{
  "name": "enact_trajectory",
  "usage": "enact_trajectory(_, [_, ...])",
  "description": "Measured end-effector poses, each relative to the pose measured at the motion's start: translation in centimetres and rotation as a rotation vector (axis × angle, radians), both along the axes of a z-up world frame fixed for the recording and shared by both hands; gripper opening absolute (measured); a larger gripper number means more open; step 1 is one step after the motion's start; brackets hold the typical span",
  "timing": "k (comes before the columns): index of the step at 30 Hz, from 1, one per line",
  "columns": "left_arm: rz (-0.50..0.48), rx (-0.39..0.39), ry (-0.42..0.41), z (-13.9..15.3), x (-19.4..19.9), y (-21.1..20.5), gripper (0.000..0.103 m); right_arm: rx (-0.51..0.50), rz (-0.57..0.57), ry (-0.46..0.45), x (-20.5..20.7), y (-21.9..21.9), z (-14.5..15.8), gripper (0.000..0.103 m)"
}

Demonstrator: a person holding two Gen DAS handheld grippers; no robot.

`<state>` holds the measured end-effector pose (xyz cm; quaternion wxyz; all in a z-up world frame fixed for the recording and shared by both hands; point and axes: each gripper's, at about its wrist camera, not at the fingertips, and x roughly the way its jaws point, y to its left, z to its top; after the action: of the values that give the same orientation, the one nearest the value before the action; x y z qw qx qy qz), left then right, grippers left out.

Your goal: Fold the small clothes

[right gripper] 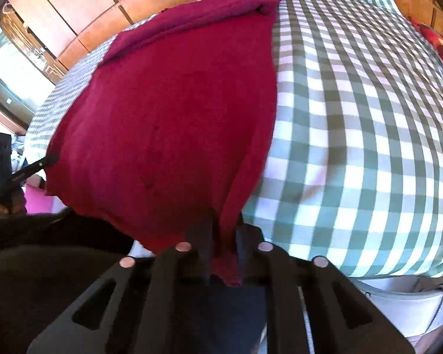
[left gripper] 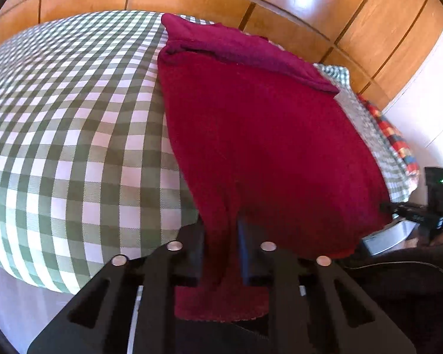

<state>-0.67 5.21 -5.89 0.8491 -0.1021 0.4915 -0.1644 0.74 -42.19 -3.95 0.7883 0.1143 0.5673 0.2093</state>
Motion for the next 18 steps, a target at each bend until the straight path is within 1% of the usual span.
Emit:
enact_trajectory(1, [0.001,-0.052,-0.006,0.6,0.0,0.4,0.015,0.036,-0.009,-0.002,0.2,-0.2,0.4,0.009])
enact_trajectory(3, [0.002,-0.116,-0.032,2.0,0.1,0.8,0.015,0.092,-0.016,-0.011,1.2,-0.6,1.4,0.008])
enact_trajectory(4, [0.004,-0.139,-0.042,2.6,0.2,1.1,0.015,0.129,-0.021,-0.028,1.7,-0.7,2.2,0.008])
enact_trajectory(6, [0.015,-0.217,-0.068,3.9,0.8,1.6,0.015,0.193,-0.039,-0.062,2.9,-1.0,3.7,0.008])
enact_trajectory(9, [0.030,-0.296,-0.103,5.5,2.2,2.1,0.015,0.262,-0.079,-0.104,5.1,-1.7,5.2,0.008])
enact_trajectory(10, [0.041,-0.334,-0.119,6.1,3.3,2.2,0.015,0.289,-0.103,-0.114,6.3,-2.3,5.5,0.008])
enact_trajectory(11, [0.050,-0.355,-0.124,6.5,4.0,2.3,0.015,0.303,-0.122,-0.119,7.4,-2.5,5.6,0.008])
enact_trajectory(12, [0.067,-0.393,-0.128,6.8,5.4,2.4,0.015,0.305,-0.135,-0.124,8.3,-2.6,5.6,0.008])
enact_trajectory(14, [0.090,-0.417,-0.131,7.3,7.9,2.4,0.015,0.291,-0.174,-0.122,10.7,-2.9,4.9,0.008])
enact_trajectory(15, [0.102,-0.399,-0.138,7.6,9.8,2.0,0.015,0.287,-0.193,-0.114,11.9,-3.0,4.5,0.008])
enact_trajectory(17, [0.132,-0.364,-0.124,7.9,12.9,1.5,0.015,0.270,-0.221,-0.104,14.6,-2.9,3.7,0.008])
enact_trajectory(18, [0.135,-0.347,-0.115,7.9,15.0,1.0,0.016,0.260,-0.232,-0.106,15.6,-2.9,3.4,0.012])
